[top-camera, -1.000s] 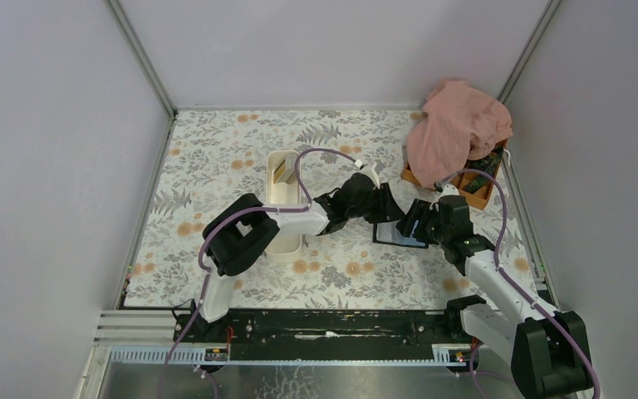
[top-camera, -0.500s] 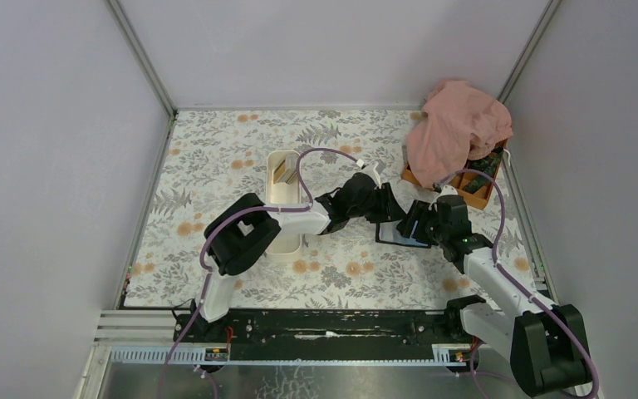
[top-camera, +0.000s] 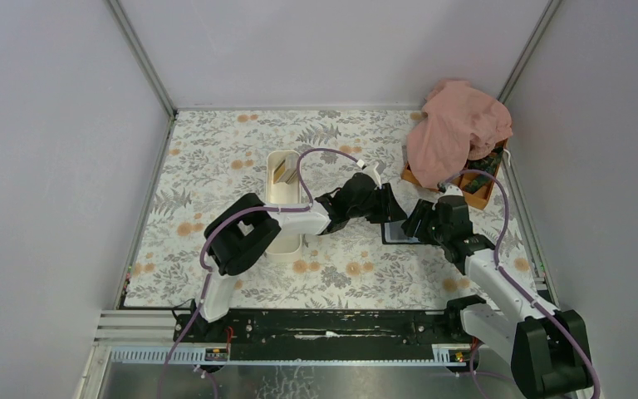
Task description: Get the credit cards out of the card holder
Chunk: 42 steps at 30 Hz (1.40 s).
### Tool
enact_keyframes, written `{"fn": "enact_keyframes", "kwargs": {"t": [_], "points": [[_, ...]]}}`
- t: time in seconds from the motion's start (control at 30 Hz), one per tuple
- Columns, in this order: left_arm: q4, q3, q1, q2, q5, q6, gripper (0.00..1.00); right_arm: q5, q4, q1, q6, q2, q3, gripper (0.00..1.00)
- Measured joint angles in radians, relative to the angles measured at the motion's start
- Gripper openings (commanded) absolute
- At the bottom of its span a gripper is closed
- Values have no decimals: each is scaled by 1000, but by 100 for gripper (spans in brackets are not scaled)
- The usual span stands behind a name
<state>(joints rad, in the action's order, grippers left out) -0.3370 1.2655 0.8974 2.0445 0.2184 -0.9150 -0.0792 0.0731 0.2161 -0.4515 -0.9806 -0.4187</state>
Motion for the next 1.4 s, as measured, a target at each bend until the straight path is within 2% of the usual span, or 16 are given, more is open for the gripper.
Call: {"fn": "enact_keyframes", "kwargs": {"t": [0.37,0.57,0.67,0.77,0.83,1.03,1.4], "points": [[0,0,0,0,1,0,44,15,3,0,-8,7,-3,62],[3,-1,-3,0,0,-2,44,5,-8,0,-17,-56,-5,59],[7,-7,-7,4,-6,-8,46,6,-26,0,-36,-69,-5,50],[31,-8,-8,17,-26,-12,58,9,-47,-4,-64,-108,-5,39],[53,-8,-8,26,-40,-15,62,9,-63,-14,-92,-160,-6,34],[70,-8,-8,49,-61,-19,73,8,-92,-27,-127,-214,-6,35],[70,-8,-8,61,-61,-41,74,11,-114,-36,-142,-191,6,37]]}}
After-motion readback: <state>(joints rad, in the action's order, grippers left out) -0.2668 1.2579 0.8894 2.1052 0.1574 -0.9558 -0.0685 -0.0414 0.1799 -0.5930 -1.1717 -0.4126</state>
